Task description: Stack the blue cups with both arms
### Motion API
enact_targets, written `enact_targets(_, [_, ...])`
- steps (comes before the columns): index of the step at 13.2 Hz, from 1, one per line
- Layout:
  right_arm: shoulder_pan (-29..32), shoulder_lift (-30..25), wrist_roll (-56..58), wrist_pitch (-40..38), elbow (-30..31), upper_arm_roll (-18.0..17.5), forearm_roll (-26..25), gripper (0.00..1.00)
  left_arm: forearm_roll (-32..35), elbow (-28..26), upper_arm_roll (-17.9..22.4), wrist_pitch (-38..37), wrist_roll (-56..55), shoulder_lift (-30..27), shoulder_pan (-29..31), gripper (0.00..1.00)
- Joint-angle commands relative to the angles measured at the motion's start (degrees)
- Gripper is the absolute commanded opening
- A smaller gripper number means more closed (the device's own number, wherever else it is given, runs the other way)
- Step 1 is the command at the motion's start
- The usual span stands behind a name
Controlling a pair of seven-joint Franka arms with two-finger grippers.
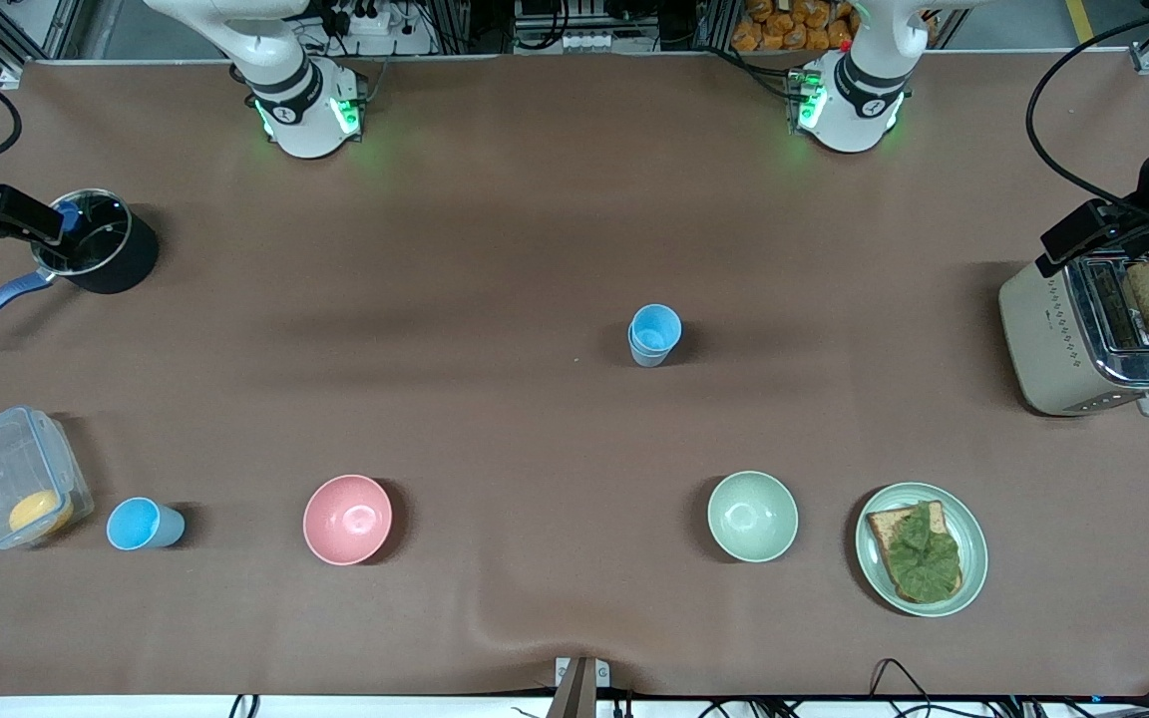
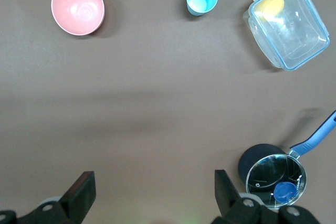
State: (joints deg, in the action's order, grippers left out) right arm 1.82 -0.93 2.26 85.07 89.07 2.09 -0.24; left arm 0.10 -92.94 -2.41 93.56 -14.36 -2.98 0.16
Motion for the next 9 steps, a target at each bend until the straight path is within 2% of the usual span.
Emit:
enact_targets(1, [0.6, 0.0, 0.0, -0.3, -0.2, -0.6, -0.9, 1.0, -0.6, 1.6, -0.1, -1.4, -0.1, 0.5, 0.2, 1.0])
enact_targets(9, [0.7, 0.0, 0.0, -0.4, -0.2, -0.6, -0.9, 1.0, -0.4, 1.6, -0.6, -1.7, 2.4, 0.5, -0.2, 1.0])
